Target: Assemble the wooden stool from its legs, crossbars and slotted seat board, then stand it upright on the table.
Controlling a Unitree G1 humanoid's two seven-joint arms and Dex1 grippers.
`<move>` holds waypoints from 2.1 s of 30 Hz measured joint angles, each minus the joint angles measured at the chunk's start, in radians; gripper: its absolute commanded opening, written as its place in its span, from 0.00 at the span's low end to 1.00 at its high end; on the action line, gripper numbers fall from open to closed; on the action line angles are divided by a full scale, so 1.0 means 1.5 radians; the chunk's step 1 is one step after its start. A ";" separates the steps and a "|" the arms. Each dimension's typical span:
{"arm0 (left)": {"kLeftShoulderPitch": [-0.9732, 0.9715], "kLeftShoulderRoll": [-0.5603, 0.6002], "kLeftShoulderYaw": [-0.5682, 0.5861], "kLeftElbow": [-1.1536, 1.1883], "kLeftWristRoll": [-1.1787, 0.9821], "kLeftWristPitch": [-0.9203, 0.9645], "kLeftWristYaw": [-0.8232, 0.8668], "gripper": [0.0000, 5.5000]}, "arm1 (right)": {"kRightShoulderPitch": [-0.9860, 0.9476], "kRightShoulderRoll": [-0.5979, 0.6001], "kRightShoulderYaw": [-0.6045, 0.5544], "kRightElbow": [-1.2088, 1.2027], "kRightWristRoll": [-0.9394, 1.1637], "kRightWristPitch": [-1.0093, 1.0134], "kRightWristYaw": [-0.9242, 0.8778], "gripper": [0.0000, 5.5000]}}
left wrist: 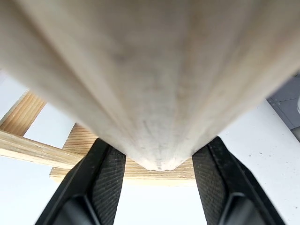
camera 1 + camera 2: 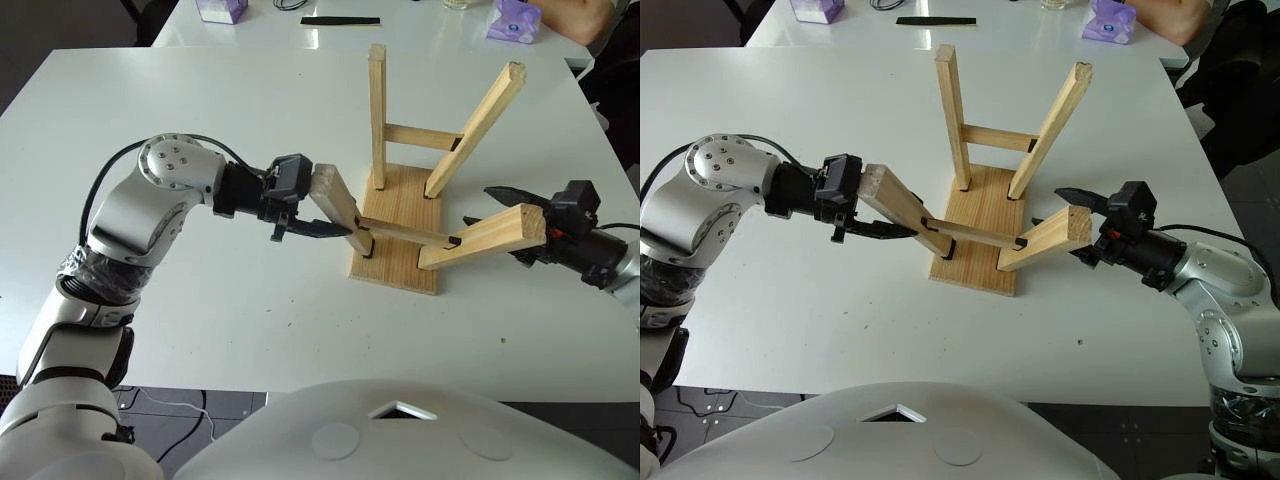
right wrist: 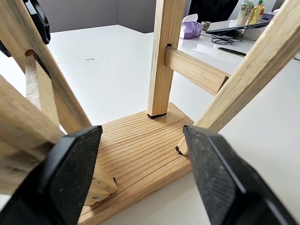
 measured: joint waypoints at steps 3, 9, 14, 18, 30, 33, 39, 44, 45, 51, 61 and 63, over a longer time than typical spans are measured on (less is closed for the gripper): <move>-0.006 -0.001 -0.008 -0.001 0.005 0.000 0.002 0.37 | 0.000 0.000 0.003 0.003 -0.001 -0.001 0.000 0.58; -0.026 -0.009 -0.038 0.010 0.024 -0.007 0.007 0.37 | -0.008 0.000 0.010 0.009 -0.003 -0.003 0.000 0.58; -0.039 -0.018 -0.053 0.019 0.029 -0.009 0.013 0.37 | -0.029 0.000 0.020 0.020 -0.010 -0.003 -0.004 0.58; -0.050 -0.036 -0.067 0.017 0.034 0.004 0.024 0.37 | -0.058 0.002 0.034 0.022 -0.023 -0.003 -0.010 0.58; -0.023 -0.087 -0.040 -0.016 0.041 0.134 0.219 0.37 | -0.264 0.080 -0.082 0.141 -0.091 -0.034 -0.318 0.58; -0.020 -0.086 -0.032 -0.030 0.050 0.154 0.256 0.37 | -0.309 0.087 -0.127 0.085 -0.087 -0.030 -0.403 0.58; -0.029 -0.098 -0.037 -0.044 0.062 0.179 0.281 0.37 | -0.385 0.142 -0.012 -0.188 0.001 0.062 -0.508 0.58; -0.031 -0.110 -0.039 -0.042 0.069 0.183 0.288 0.37 | -0.442 0.197 0.149 -0.218 -0.038 0.104 -0.544 0.58; -0.031 -0.110 -0.040 -0.043 0.071 0.183 0.288 0.37 | -0.449 0.218 0.183 -0.210 -0.058 0.107 -0.554 0.58; -0.031 -0.112 -0.042 -0.044 0.075 0.183 0.288 0.37 | -0.302 0.290 0.302 -0.089 -0.139 0.073 -0.556 0.58; -0.035 -0.112 -0.049 -0.046 0.089 0.185 0.284 0.37 | -0.222 0.344 0.380 0.045 -0.259 -0.046 -0.525 0.58; -0.039 -0.112 -0.050 -0.044 0.090 0.184 0.279 0.37 | -0.223 0.340 0.359 0.008 -0.236 -0.021 -0.505 0.58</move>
